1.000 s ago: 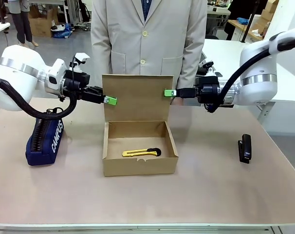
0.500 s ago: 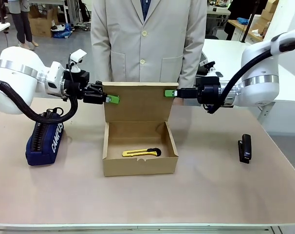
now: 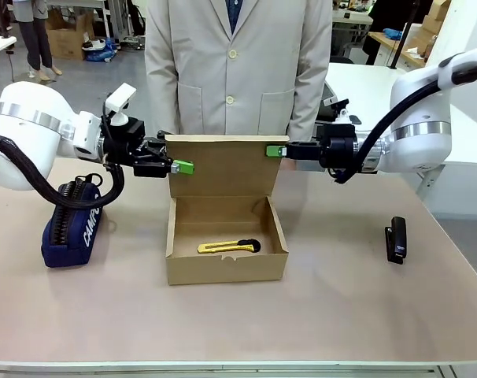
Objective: Pack the item into the box.
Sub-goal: Close the Mailer Box.
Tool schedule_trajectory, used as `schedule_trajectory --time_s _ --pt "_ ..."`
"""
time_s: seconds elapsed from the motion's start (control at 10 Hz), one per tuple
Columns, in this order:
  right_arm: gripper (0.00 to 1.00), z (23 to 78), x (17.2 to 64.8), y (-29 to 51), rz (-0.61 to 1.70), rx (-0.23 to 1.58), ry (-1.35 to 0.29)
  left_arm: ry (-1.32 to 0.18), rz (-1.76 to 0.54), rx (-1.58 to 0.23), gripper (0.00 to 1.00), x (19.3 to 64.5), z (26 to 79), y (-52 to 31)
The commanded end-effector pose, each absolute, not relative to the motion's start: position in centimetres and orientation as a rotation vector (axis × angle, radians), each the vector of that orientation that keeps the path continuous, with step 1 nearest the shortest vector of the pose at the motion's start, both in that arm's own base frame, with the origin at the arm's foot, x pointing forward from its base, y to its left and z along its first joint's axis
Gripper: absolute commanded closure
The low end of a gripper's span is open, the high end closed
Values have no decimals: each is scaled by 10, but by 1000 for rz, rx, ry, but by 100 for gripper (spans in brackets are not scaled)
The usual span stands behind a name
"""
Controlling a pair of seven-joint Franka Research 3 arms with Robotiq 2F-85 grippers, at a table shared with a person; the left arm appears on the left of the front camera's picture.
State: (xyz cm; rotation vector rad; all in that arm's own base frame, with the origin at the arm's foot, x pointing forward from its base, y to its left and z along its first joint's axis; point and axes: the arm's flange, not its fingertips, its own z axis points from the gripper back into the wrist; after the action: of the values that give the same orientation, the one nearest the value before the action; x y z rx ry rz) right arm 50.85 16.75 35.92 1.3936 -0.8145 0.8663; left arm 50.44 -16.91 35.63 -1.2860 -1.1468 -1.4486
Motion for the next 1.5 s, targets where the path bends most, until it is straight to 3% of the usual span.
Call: schedule_trajectory --time_s 0.0,0.2,0.3,0.4,1.4 --pt "57 355 502 165 893 1405 -837 -1176 -1488 -1289 44 495 355 -164" --pt "57 354 501 164 904 1406 -830 -1163 -1494 -1309 44 494 356 -164" --pt "57 354 501 162 915 1401 -819 -1147 -1492 -1315 23 493 357 -164" --pt "2 353 500 162 925 1401 -807 -1132 -1491 -1312 0 492 359 -165" --pt "0 358 481 112 964 1415 -650 -881 -1630 -1289 0 436 361 -155"
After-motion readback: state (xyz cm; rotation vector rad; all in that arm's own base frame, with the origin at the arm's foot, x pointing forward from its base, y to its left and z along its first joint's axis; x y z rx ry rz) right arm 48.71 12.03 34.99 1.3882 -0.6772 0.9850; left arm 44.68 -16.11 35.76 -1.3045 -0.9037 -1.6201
